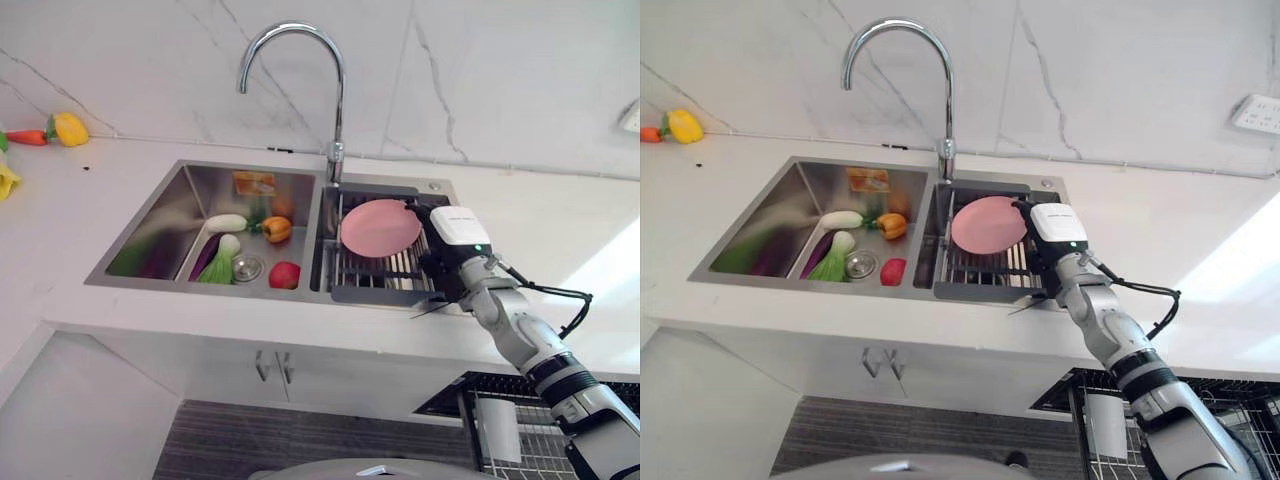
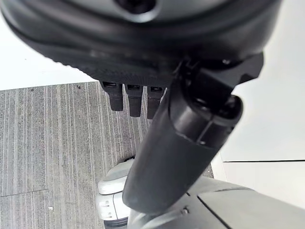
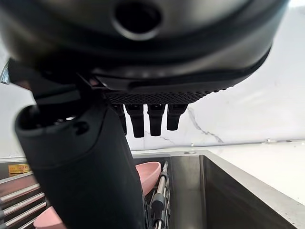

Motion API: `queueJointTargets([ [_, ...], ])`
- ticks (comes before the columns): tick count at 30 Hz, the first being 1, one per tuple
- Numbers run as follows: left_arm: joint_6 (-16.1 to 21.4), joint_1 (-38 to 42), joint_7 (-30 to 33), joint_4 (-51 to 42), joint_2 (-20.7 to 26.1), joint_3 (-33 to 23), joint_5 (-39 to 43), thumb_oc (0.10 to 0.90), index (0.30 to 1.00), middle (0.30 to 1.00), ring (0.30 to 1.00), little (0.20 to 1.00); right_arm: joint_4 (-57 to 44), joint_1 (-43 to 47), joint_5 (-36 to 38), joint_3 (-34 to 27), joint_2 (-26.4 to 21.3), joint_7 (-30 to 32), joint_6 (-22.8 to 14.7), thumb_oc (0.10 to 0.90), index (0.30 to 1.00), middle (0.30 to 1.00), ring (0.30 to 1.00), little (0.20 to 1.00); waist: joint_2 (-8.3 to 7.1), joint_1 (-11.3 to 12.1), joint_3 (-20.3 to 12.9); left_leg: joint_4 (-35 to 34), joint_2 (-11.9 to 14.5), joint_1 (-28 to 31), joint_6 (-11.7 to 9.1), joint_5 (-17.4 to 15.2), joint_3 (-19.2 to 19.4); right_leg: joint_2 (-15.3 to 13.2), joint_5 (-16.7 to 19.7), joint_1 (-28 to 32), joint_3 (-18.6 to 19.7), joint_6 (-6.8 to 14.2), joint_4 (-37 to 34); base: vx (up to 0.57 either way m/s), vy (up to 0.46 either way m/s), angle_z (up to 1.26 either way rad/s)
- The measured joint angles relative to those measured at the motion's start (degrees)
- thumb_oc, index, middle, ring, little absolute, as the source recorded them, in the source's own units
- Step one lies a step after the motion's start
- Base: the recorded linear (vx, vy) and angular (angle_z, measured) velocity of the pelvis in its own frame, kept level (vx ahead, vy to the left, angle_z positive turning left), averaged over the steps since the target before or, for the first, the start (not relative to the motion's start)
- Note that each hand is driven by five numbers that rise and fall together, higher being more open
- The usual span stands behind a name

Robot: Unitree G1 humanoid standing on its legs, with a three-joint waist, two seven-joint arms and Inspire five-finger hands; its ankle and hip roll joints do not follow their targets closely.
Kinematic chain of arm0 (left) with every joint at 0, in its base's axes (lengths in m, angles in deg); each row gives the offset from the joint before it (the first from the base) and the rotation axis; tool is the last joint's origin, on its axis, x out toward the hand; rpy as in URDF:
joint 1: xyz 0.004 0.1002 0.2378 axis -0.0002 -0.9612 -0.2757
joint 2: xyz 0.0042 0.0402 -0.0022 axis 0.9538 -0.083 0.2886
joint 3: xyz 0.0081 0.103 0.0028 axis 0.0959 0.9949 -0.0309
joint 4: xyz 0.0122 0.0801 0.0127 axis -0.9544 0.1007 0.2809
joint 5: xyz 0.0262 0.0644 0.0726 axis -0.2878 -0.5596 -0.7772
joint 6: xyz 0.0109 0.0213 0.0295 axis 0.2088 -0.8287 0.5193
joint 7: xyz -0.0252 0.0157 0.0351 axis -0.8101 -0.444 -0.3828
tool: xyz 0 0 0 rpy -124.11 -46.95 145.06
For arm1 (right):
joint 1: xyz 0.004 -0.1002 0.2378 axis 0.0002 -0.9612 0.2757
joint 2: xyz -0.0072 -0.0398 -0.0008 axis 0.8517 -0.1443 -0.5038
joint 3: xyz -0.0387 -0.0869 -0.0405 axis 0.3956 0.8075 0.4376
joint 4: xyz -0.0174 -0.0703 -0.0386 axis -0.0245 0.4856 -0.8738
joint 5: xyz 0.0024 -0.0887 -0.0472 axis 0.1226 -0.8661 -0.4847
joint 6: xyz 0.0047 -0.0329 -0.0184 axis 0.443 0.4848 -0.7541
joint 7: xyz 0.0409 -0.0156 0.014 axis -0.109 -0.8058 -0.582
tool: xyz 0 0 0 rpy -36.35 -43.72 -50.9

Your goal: Place the dishes in the dishwasher.

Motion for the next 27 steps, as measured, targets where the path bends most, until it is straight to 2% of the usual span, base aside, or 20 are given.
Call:
queueJointTargets([
  [9, 0.0, 0.2, 0.1, 0.0, 0.1, 0.0, 0.0, 0.800, 0.900, 0.900, 0.900, 0.900, 2.4, 0.0, 0.1, 2.4, 1.3, -0.7, 0.1, 0.800, 0.900, 0.900, 0.900, 0.900, -0.26, 0.2, 0.0, 0.0, 0.0, 0.3, 0.0, -0.1, 0.0, 0.0, 0.0, 0.3, -0.1, 0.0, 0.0, 0.00, 0.000, 0.00],
  [21, 0.2, -0.6, -0.6, 0.6, 0.5, 0.2, 0.0, 0.800, 0.900, 0.900, 0.900, 0.900, 10.4, 5.4, 2.2, 5.6, 1.1, -0.7, 1.1, 0.800, 0.900, 0.900, 0.900, 0.900, -0.46, 2.8, -0.2, 0.0, 0.0, 0.0, 0.0, -0.1, -0.2, -0.1, -0.1, 0.3, -0.4, 0.0, 0.0, 0.01, -0.004, 0.00],
  [27, 0.8, -0.7, -0.9, 1.4, 1.2, 1.0, -1.6, 0.800, 0.900, 0.900, 0.900, 0.900, 10.7, 7.8, 2.1, 7.8, 0.8, -0.7, 0.0, 0.800, 0.900, 0.900, 0.900, 0.900, -0.44, 3.3, -0.2, 0.2, -0.1, -0.4, 0.0, -0.1, -0.7, -0.3, -0.1, 0.3, -0.9, 0.0, 0.0, 0.03, -0.013, 0.05],
])
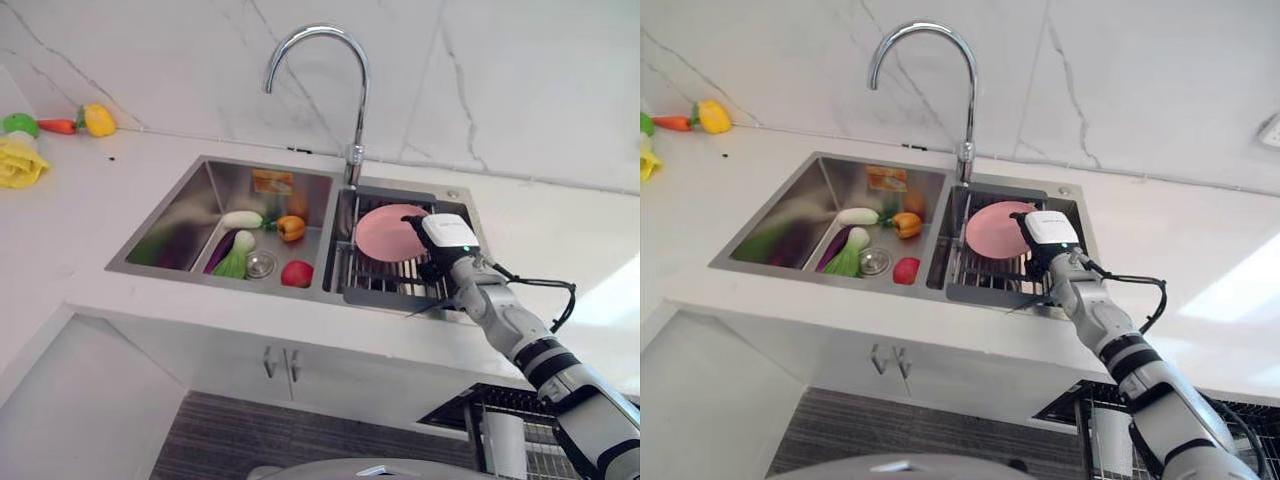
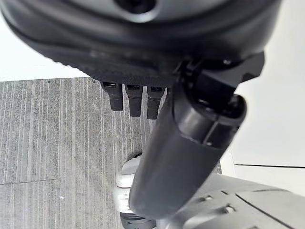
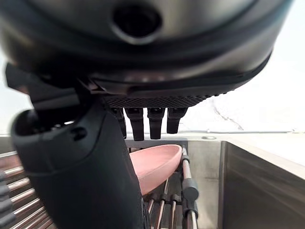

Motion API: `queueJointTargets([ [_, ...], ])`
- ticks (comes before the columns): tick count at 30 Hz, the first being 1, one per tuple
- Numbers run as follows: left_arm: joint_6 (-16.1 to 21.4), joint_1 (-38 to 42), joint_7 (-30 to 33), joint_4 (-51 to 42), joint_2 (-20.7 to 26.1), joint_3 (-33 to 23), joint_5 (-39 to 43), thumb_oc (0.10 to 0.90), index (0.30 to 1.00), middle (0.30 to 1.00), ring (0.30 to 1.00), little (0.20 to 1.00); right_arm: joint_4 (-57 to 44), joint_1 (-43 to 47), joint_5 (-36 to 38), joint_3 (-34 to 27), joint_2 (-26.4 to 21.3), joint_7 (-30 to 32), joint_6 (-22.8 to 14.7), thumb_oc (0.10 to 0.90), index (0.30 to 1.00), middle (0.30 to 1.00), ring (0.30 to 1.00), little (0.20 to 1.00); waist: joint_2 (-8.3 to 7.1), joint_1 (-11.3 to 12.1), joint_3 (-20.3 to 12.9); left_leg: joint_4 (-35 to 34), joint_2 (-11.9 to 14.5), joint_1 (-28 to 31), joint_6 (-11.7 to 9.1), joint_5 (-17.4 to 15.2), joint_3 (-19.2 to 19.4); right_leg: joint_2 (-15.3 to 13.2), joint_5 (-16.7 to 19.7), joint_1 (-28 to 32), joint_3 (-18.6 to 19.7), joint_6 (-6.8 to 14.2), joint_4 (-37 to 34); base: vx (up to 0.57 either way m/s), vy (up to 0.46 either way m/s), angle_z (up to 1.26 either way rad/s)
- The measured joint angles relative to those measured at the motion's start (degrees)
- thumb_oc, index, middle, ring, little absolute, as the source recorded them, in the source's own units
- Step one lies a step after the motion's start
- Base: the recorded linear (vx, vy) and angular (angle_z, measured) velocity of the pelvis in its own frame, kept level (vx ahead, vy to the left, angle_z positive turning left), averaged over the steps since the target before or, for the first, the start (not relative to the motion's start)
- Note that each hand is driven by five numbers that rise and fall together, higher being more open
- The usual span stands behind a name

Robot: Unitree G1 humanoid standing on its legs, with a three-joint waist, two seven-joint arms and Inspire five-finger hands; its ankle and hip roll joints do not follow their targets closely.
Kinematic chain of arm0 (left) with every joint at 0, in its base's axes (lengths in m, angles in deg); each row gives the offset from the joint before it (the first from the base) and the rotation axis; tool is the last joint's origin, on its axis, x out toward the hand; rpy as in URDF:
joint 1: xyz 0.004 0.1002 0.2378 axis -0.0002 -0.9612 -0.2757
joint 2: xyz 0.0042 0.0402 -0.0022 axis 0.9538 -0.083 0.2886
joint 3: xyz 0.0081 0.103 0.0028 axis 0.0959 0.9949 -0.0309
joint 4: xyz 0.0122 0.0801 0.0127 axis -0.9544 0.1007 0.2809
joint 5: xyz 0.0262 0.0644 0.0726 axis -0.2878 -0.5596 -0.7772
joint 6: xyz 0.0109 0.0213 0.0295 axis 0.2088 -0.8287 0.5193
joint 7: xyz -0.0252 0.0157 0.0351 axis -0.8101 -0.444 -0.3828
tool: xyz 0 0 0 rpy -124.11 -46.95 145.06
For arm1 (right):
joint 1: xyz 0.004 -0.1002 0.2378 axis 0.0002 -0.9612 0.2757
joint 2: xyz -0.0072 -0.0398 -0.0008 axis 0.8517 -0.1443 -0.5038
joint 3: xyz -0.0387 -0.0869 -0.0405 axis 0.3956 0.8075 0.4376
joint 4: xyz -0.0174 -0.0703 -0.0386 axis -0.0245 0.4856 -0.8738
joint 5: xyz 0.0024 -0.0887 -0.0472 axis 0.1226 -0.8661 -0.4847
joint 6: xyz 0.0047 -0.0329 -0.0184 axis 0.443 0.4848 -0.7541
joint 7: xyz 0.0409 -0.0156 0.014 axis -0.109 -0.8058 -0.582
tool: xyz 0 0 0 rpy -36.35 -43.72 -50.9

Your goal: Place the dishes in the dishwasher.

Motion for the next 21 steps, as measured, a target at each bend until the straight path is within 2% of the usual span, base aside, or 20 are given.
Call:
queueJointTargets([
  [5, 0.7, 0.1, 0.0, -0.1, 0.8, 1.9, -2.8, 0.800, 0.900, 0.900, 0.900, 0.900, 0.2, 0.1, -0.1, 0.0, -0.1, 0.5, -0.4, 0.800, 0.900, 0.900, 0.900, 0.900, 0.33, 0.4, 0.2, 0.0, -0.2, -0.7, 0.0, 0.0, -0.5, -0.3, 0.0, -0.4, -0.5, 0.0, 0.0, -0.01, -0.009, 0.05],
  [12, 1.6, 0.4, 0.1, -0.2, 0.7, 2.0, -2.9, 0.800, 0.900, 0.900, 0.900, 0.900, 2.9, 0.5, -0.2, 0.0, -0.5, 2.2, 0.0, 0.800, 0.900, 0.900, 0.900, 0.900, 1.66, 0.6, 1.1, 0.1, -0.2, -1.8, 0.0, 0.2, -0.8, -0.3, 0.0, -1.2, -1.0, 0.0, 0.0, 0.01, -0.003, 0.03],
  [18, 1.6, 0.4, 0.1, -0.2, 0.7, 2.0, -2.9, 0.800, 0.900, 0.900, 0.900, 0.900, 2.9, 0.5, -0.4, 0.0, -0.6, 2.9, 0.2, 0.800, 0.900, 0.900, 0.900, 0.900, 1.96, 0.6, 1.4, 0.1, -0.3, -1.8, 0.0, 0.2, -0.8, -0.3, 0.0, -1.1, -1.1, 0.1, 0.0, 0.01, -0.002, 0.01],
  [19, 1.6, 0.4, 0.1, -0.2, 0.7, 2.0, -2.9, 0.800, 0.900, 0.900, 0.900, 0.900, 2.9, 0.5, -0.4, 0.0, -0.6, 3.0, 0.2, 0.653, 0.679, 0.679, 0.679, 0.679, 1.97, 0.5, 1.4, 0.1, -0.3, -1.8, 0.0, 0.2, -0.8, -0.3, 0.0, -1.1, -1.1, 0.1, 0.0, 0.00, 0.000, 0.00],
  [20, 1.6, 0.4, 0.1, -0.4, 0.7, 2.0, -2.9, 0.800, 0.900, 0.900, 0.900, 0.900, 2.9, 0.5, -0.5, 0.0, -0.6, 3.4, 0.3, 0.458, 0.387, 0.387, 0.387, 0.387, 1.98, 0.4, 1.6, 0.1, -0.3, -1.8, 0.0, 0.2, -0.8, -0.4, -0.1, -1.1, -1.1, 0.1, 0.0, 0.00, 0.000, 0.00],
  [21, 1.6, 0.4, 0.1, -0.4, 0.7, 2.0, -2.9, 0.800, 0.900, 0.900, 0.900, 0.900, 2.9, 0.5, -0.5, 0.0, -0.6, 3.7, 0.4, 0.400, 0.300, 0.300, 0.300, 0.300, 1.96, 0.4, 1.8, 0.1, -0.3, -1.9, 0.0, 0.2, -0.8, -0.4, -0.1, -1.1, -1.1, 0.1, 0.0, 0.00, 0.000, 0.00],
])
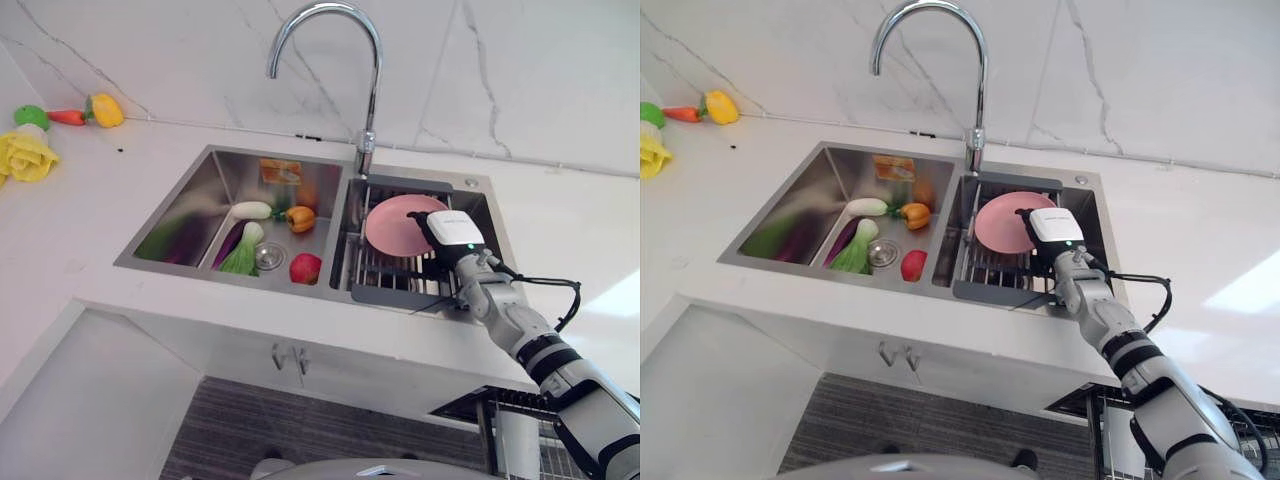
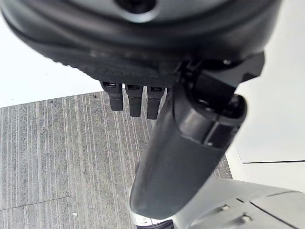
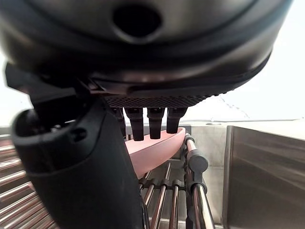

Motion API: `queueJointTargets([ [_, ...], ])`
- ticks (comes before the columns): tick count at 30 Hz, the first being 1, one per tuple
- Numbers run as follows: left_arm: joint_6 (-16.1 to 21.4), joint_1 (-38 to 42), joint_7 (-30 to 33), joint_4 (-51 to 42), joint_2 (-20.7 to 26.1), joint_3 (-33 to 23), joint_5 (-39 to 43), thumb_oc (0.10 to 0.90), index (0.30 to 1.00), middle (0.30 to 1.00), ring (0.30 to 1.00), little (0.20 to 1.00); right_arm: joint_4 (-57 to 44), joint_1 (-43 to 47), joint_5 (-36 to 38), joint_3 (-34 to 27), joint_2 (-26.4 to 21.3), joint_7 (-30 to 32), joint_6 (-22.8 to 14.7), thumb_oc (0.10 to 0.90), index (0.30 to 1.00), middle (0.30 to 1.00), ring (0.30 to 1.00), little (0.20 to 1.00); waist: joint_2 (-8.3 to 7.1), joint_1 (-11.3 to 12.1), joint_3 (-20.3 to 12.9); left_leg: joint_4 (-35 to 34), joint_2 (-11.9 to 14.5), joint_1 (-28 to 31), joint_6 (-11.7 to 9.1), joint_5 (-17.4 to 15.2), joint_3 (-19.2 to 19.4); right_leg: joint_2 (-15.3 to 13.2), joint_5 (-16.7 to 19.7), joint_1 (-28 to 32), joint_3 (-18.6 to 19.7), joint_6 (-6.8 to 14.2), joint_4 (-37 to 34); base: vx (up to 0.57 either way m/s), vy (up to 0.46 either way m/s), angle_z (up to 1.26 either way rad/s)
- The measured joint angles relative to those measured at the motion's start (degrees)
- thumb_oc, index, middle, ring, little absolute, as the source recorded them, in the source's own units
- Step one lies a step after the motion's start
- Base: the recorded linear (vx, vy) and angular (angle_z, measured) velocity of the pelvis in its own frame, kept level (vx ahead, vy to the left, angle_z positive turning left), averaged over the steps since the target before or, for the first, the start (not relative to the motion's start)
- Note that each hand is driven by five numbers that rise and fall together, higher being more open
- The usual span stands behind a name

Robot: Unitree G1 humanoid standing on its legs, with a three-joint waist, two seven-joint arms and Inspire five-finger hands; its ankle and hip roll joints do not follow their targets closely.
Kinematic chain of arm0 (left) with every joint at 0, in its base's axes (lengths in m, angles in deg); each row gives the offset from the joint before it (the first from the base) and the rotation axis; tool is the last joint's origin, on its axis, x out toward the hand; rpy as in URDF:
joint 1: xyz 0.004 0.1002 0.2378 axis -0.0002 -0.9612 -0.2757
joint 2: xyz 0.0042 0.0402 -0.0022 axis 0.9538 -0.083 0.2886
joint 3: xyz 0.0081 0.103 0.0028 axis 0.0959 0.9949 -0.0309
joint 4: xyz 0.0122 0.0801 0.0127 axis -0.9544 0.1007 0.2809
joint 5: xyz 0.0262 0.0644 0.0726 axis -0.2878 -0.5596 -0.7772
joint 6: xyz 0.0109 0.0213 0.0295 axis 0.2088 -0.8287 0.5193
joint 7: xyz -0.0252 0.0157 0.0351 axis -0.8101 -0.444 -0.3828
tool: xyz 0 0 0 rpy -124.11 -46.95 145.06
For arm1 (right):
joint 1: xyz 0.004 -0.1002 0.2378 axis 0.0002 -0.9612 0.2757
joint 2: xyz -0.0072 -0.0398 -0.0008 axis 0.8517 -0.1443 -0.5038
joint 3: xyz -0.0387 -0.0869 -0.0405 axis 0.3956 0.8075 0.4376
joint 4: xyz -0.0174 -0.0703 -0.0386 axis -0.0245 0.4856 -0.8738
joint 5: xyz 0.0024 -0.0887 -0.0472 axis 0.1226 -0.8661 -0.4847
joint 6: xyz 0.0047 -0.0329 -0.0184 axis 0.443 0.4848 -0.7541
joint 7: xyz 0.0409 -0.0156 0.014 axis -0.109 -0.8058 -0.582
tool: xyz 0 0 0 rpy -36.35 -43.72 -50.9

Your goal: Place the dishes in the dishwasher.

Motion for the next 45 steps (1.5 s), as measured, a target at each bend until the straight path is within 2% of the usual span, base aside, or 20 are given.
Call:
queueJointTargets([
  [5, 0.0, 0.0, 0.0, 0.0, 0.0, 0.1, 0.0, 0.800, 0.900, 0.900, 0.900, 0.900, 0.0, 0.2, -1.2, 0.0, -0.4, 1.3, 0.1, 0.400, 0.300, 0.300, 0.300, 0.300, 0.05, 0.0, 0.7, 0.0, 0.0, 0.0, 0.0, 0.0, 0.0, 0.0, 0.0, 0.0, 0.0, 0.0, 0.0, 0.00, 0.000, 0.00],
  [9, -0.9, 0.8, 1.3, -4.3, 0.1, 5.0, -1.6, 0.800, 0.900, 0.900, 0.900, 0.900, -0.7, 0.6, -4.4, -0.4, -1.6, 5.4, -0.4, 0.400, 0.300, 0.300, 0.300, 0.300, 0.12, -0.1, 0.9, 0.1, 0.0, 0.1, 0.0, 0.0, -0.2, 0.0, 0.0, -0.1, -0.2, 0.0, 0.0, 0.01, 0.010, 0.02],
  [10, -1.4, 2.3, 1.5, -5.9, 0.0, 6.3, -1.6, 0.800, 0.900, 0.900, 0.900, 0.900, -0.9, 2.4, -4.6, -1.2, 0.2, 7.5, 0.0, 0.400, 0.300, 0.300, 0.300, 0.300, 0.50, -0.3, 1.2, 0.0, -0.1, -0.1, 0.0, 0.2, -0.1, 0.0, 0.1, 0.0, -0.1, 0.0, 0.1, 0.00, 0.000, 0.00],
  [13, 0.9, 4.6, 5.1, -8.3, -1.4, 3.8, -1.0, 0.800, 0.900, 0.900, 0.900, 0.900, -1.0, 4.2, -6.2, -0.9, 0.8, 6.6, 0.2, 0.400, 0.300, 0.300, 0.300, 0.300, 0.66, -0.8, 1.2, 0.0, 0.0, 0.3, 0.0, 0.2, 0.1, 0.0, 0.1, 0.3, 0.1, 0.0, 0.0, 0.02, -0.005, -0.03],
  [19, 0.3, 5.1, 5.6, -6.5, -3.1, 1.2, 2.5, 0.800, 0.900, 0.900, 0.900, 0.900, -2.3, 4.2, -6.3, -0.9, 0.8, 6.5, 0.7, 0.400, 0.300, 0.300, 0.300, 0.300, 0.61, -1.0, 1.2, 0.1, 0.0, 0.5, 0.0, 0.2, 0.5, 0.1, 0.1, 0.2, 0.5, 0.0, 0.1, 0.01, -0.007, -0.02],
  [28, -1.8, 2.1, 5.9, -5.4, -3.1, 1.0, 2.5, 0.800, 0.900, 0.900, 0.900, 0.900, -8.6, 4.0, -6.2, -1.4, -0.1, 6.4, 1.6, 0.400, 0.300, 0.300, 0.300, 0.300, 0.50, -1.0, 1.3, 0.0, 0.1, 2.0, 0.1, 0.2, 2.0, 0.3, 0.2, 0.6, 1.8, -0.1, 0.1, -0.01, 0.004, -0.07],
  [32, -1.7, 2.3, 6.1, -5.5, -3.1, 1.0, 2.5, 0.800, 0.900, 0.900, 0.900, 0.900, -15.9, 2.1, -6.2, -4.7, -1.3, 6.7, 1.0, 0.400, 0.300, 0.300, 0.300, 0.300, -0.04, -1.5, 1.2, -0.2, 0.2, 3.1, -0.1, -0.2, 3.0, 0.6, 0.2, 1.2, 2.7, -0.1, 0.1, -0.02, 0.019, -0.11],
  [37, -1.9, 1.6, 6.3, -5.4, -2.4, -0.3, 2.5, 0.800, 0.900, 0.900, 0.900, 0.900, -23.2, -3.8, -6.0, -10.4, -1.8, 8.2, -0.1, 0.400, 0.300, 0.300, 0.300, 0.300, -1.78, -2.5, 0.4, -0.1, 0.2, 4.3, 0.0, -0.3, 4.8, 0.8, 0.6, 1.2, 4.5, -0.4, 0.1, -0.04, 0.019, -0.19],
  [38, -2.1, 1.3, 6.3, -5.4, -2.2, -0.8, 2.5, 0.800, 0.900, 0.900, 0.900, 0.900, -23.5, -4.3, -6.0, -11.4, -2.0, 8.3, -0.2, 0.400, 0.300, 0.300, 0.300, 0.300, -2.21, -3.8, 0.1, -0.2, 0.2, 4.9, 0.0, -0.6, 5.4, 0.9, 0.6, 1.2, 5.2, -0.3, 0.1, -0.05, 0.008, -0.22],
  [40, -2.3, 1.0, 6.3, -5.4, -2.1, -1.1, 2.5, 0.800, 0.900, 0.900, 0.900, 0.900, -25.0, -6.6, -5.7, -13.9, -3.1, 8.4, -0.3, 0.400, 0.300, 0.300, 0.300, 0.300, -2.49, -4.2, -0.2, 0.0, 0.2, 5.7, 0.0, -0.6, 6.3, 1.0, 0.7, 1.2, 6.0, -0.4, 0.1, -0.03, 0.009, -0.23],
  [45, -2.4, 0.2, 6.1, -5.4, -2.3, -1.1, 2.5, 0.800, 0.900, 0.900, 0.900, 0.900, -28.3, -9.9, -3.7, -18.8, -5.2, 9.1, -0.3, 0.400, 0.300, 0.300, 0.300, 0.300, -1.79, -5.7, -1.0, -0.3, 0.2, 6.9, 0.1, -1.0, 8.2, 1.3, 1.0, 1.2, 7.9, -0.4, 0.1, -0.04, 0.009, -0.21],
])
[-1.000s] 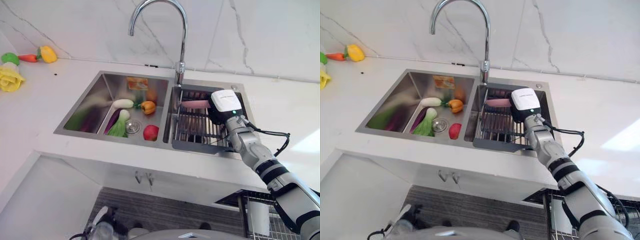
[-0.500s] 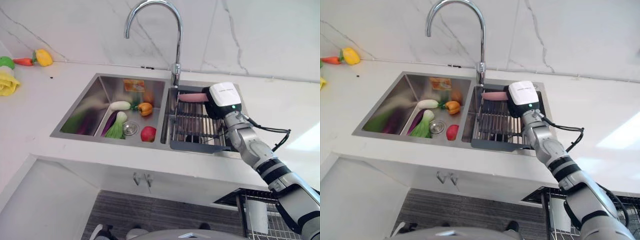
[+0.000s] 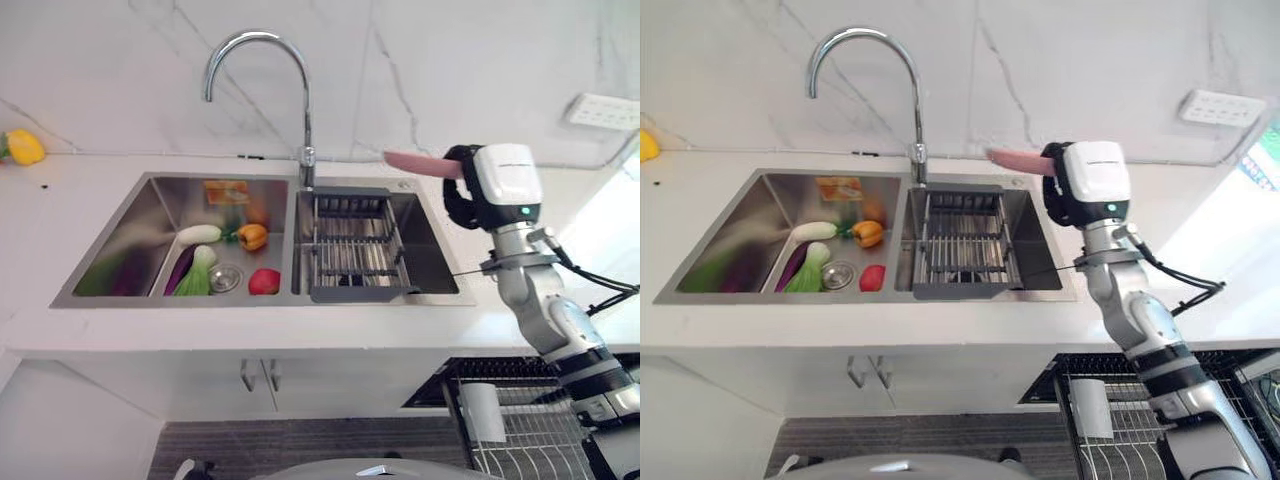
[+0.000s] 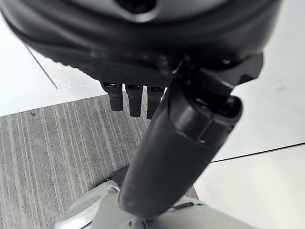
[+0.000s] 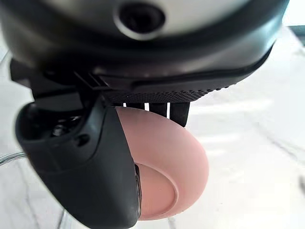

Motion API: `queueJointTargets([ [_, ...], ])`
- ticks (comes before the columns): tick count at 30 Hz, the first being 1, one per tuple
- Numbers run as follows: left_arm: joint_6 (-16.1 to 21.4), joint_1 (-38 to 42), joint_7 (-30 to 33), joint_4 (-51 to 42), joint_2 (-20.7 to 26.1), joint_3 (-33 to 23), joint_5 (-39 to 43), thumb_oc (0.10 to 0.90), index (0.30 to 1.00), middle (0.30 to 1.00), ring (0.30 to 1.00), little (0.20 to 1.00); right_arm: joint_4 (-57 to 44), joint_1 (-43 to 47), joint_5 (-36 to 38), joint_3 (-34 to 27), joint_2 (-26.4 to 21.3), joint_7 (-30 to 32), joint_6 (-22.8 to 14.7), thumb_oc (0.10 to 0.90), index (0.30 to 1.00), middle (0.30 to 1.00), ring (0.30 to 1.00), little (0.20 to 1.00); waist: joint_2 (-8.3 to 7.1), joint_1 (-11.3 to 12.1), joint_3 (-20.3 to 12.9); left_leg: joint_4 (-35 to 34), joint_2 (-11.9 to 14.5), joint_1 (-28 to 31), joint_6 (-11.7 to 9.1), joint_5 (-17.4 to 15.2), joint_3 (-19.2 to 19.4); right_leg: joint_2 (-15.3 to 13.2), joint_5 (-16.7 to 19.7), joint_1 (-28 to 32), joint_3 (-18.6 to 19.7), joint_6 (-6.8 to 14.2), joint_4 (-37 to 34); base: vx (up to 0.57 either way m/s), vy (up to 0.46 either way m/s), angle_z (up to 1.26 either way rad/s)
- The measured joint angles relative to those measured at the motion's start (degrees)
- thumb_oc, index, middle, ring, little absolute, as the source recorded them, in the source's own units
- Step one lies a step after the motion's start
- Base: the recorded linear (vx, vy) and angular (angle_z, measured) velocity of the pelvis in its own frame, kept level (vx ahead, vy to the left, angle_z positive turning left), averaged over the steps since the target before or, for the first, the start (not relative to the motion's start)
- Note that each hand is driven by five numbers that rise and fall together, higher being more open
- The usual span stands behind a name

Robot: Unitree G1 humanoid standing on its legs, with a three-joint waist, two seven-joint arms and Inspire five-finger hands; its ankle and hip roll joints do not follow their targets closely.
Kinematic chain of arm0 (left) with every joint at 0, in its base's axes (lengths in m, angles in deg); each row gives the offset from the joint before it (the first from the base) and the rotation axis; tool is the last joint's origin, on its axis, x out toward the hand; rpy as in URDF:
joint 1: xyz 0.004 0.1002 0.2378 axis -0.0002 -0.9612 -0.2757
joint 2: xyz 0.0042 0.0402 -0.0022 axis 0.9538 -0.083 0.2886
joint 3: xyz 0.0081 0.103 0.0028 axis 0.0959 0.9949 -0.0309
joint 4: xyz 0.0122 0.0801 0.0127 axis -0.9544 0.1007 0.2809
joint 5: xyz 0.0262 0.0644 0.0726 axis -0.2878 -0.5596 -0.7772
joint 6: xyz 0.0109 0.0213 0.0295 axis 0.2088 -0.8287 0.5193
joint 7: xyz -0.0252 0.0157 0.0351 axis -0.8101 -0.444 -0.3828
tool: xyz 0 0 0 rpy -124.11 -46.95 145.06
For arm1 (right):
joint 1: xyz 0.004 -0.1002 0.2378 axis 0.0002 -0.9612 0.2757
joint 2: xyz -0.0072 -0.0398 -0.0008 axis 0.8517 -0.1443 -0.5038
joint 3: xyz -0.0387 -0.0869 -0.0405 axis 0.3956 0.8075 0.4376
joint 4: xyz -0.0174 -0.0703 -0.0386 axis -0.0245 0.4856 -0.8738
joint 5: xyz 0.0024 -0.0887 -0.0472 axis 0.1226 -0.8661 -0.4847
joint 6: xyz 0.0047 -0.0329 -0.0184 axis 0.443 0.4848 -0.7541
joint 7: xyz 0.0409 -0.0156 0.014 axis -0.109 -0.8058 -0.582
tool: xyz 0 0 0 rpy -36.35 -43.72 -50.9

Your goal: Place the dishes in the dishwasher.

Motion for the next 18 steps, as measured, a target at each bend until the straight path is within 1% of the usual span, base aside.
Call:
queueJointTargets([
  [1, 0.0, 0.0, 0.0, 0.0, -0.1, 0.0, 0.0, 0.800, 0.900, 0.900, 0.900, 0.900, -0.5, -0.5, 0.0, -0.6, -0.5, 0.0, -0.1, 0.400, 0.300, 0.300, 0.300, 0.300, 0.14, -0.5, -0.1, 0.0, -0.1, 0.2, 0.0, 0.0, 0.1, 0.0, 0.1, 0.0, 0.3, 0.0, 0.0, -0.03, 0.014, -0.17],
  [2, 0.1, 0.1, 0.0, -0.1, -0.2, 0.0, 0.0, 0.800, 0.900, 0.900, 0.900, 0.900, -2.4, -2.6, 0.4, -2.5, -1.2, 0.0, -0.3, 0.400, 0.300, 0.300, 0.300, 0.300, 0.43, -0.5, -0.3, 0.0, 0.0, 0.5, 0.0, 0.0, 0.5, 0.1, 0.1, 0.1, 0.5, 0.0, 0.0, 0.00, 0.000, -0.12],
  [5, 0.0, -0.1, -0.1, 0.0, -0.3, 0.0, 0.0, 0.800, 0.900, 0.900, 0.900, 0.900, -2.9, -2.7, 2.1, -2.8, -1.2, 0.8, -0.2, 0.400, 0.300, 0.300, 0.300, 0.300, 0.89, -1.6, -0.8, 0.0, 0.0, 0.9, 0.0, -0.1, 1.1, 0.2, 0.0, 0.0, 1.2, 0.2, -0.1, -0.06, 0.045, -0.14],
  [6, 0.0, 0.5, -0.1, 0.0, -0.3, 0.1, -0.1, 0.800, 0.900, 0.900, 0.900, 0.900, -3.5, -4.2, 2.1, -4.0, -1.4, 0.6, -0.1, 0.400, 0.300, 0.300, 0.300, 0.300, 0.70, -2.7, -1.0, 0.4, -0.1, 1.4, -0.2, 0.0, 1.3, 0.4, 0.2, -0.3, 1.7, 0.4, 0.0, -0.11, 0.103, 0.02],
  [7, -0.2, 1.1, -0.3, -0.1, -0.4, -0.1, 0.0, 0.800, 0.900, 0.900, 0.900, 0.900, -6.1, -7.6, 2.1, -7.1, -2.0, 0.4, -0.6, 0.400, 0.300, 0.300, 0.300, 0.300, 0.71, -1.5, -1.1, 0.3, -0.1, 1.0, -0.2, 0.2, 1.0, 0.3, 0.3, -0.1, 2.0, 0.2, 0.1, -0.06, 0.082, 0.06],
  [8, 0.7, 0.9, -0.3, -0.3, -0.3, -0.1, 0.0, 0.800, 0.900, 0.900, 0.900, 0.900, -10.8, -14.8, 2.0, -11.8, -2.9, 1.1, -2.2, 0.400, 0.300, 0.300, 0.300, 0.300, 0.68, -1.0, -1.2, 0.1, -0.2, 0.9, -0.1, 0.1, 1.0, 0.2, 0.4, 0.0, 2.1, 0.1, 0.0, -0.05, 0.085, -0.05],
  [9, 0.7, 0.4, -0.4, -0.1, -0.3, -0.1, 0.0, 0.800, 0.900, 0.900, 0.900, 0.900, -11.9, -16.4, 2.0, -12.8, -2.9, 1.1, -2.6, 0.400, 0.300, 0.300, 0.300, 0.300, 0.64, -2.1, -1.2, 0.0, -0.3, 1.4, -0.1, -0.1, 1.7, 0.3, 0.2, -0.1, 2.7, 0.3, 0.0, -0.05, 0.060, -0.15],
  [10, 0.5, 0.4, -0.7, 0.0, -0.3, -0.1, 0.0, 0.800, 0.900, 0.900, 0.900, 0.900, -13.0, -18.7, 2.0, -14.4, -3.0, 1.1, -2.8, 0.400, 0.300, 0.300, 0.300, 0.300, 0.63, -2.5, -1.2, 0.0, -0.4, 1.6, -0.1, -0.2, 1.9, 0.2, 0.3, -0.1, 2.9, 0.3, 0.1, -0.05, 0.098, -0.24],
  [11, 0.6, 0.2, -1.0, 0.1, -0.2, 0.1, -0.1, 0.800, 0.900, 0.900, 0.900, 0.900, -14.8, -23.7, 2.0, -18.0, -3.0, 1.1, -3.0, 0.400, 0.300, 0.300, 0.300, 0.300, 0.35, -3.7, -1.3, 0.0, -0.7, 2.1, -0.1, -0.4, 2.4, 0.1, 0.3, -0.2, 3.5, 0.4, 0.1, -0.06, 0.124, -0.28],
  [12, 0.5, 0.2, -1.4, 0.4, -0.1, 0.1, -0.1, 0.800, 0.900, 0.900, 0.900, 0.900, -15.6, -28.1, 2.0, -20.7, -3.0, 1.1, -2.9, 0.400, 0.300, 0.300, 0.300, 0.300, 0.21, -4.2, -1.3, 0.0, -0.8, 2.7, 0.0, -0.5, 3.2, 0.1, 0.4, -0.1, 4.4, 0.5, 0.3, -0.06, 0.161, -0.31],
  [13, 0.6, -0.2, -1.4, 0.5, 0.0, 0.0, -0.2, 0.800, 0.900, 0.900, 0.900, 0.900, -15.4, -29.5, 2.0, -21.2, -3.0, 1.0, -2.9, 0.400, 0.300, 0.300, 0.300, 0.300, 0.08, -5.1, -1.3, 0.0, -0.9, 2.8, 0.1, -0.8, 3.6, 0.0, 0.3, -0.2, 4.5, 0.6, 0.3, -0.08, 0.132, -0.39],
  [14, 0.7, -0.3, -1.6, 0.9, -0.1, 0.0, -0.2, 0.800, 0.900, 0.900, 0.900, 0.900, -14.9, -31.4, 2.0, -22.1, -2.9, 1.0, -2.1, 0.400, 0.300, 0.300, 0.300, 0.300, -0.30, -6.7, -1.2, -0.1, -1.1, 3.3, 0.4, -1.2, 4.5, -0.2, 0.4, -0.3, 5.3, 0.7, 0.3, -0.08, 0.134, -0.32],
  [15, 0.7, -0.3, -1.9, 1.1, -0.1, 0.1, -0.2, 0.800, 0.900, 0.900, 0.900, 0.900, -14.3, -32.2, 2.0, -22.8, -2.9, 1.0, -1.8, 0.400, 0.300, 0.300, 0.300, 0.300, -0.39, -7.7, -1.2, -0.1, -1.6, 3.5, 0.6, -1.3, 4.9, -0.3, 0.4, -0.4, 5.9, 0.8, 0.2, -0.12, 0.143, -0.35],
  [16, 1.1, 0.0, -2.3, 1.0, -0.4, 0.0, -0.2, 0.800, 0.900, 0.900, 0.900, 0.900, -13.4, -34.2, 2.0, -24.6, -2.7, 1.1, -1.6, 0.400, 0.300, 0.300, 0.300, 0.300, -0.44, -8.7, -1.2, -0.1, -1.7, 3.7, 0.7, -1.3, 5.5, -0.7, 0.5, -0.6, 6.3, 0.9, 0.2, -0.13, 0.169, -0.34],
  [17, 1.3, 0.6, -2.7, 0.8, -0.6, 0.5, -0.4, 0.800, 0.900, 0.900, 0.900, 0.900, -12.6, -36.5, 2.0, -26.8, -2.4, 1.1, -1.3, 0.400, 0.300, 0.300, 0.300, 0.300, -0.61, -9.5, -1.4, 0.0, -2.5, 3.8, 1.1, -1.5, 6.2, -1.0, 0.8, -1.3, 7.5, 1.4, 0.5, -0.18, 0.189, -0.30],
  [18, 0.0, -0.2, -3.9, -3.5, -0.7, 0.5, -0.3, 0.800, 0.900, 0.900, 0.900, 0.900, -12.2, -38.9, 2.0, -28.9, -2.2, 1.0, -0.8, 0.400, 0.300, 0.300, 0.300, 0.300, -0.66, -9.7, -1.2, -0.1, -2.8, 3.7, 1.4, -1.4, 6.4, -1.5, 0.9, -1.6, 8.0, 1.6, 0.7, -0.19, 0.224, -0.27],
])
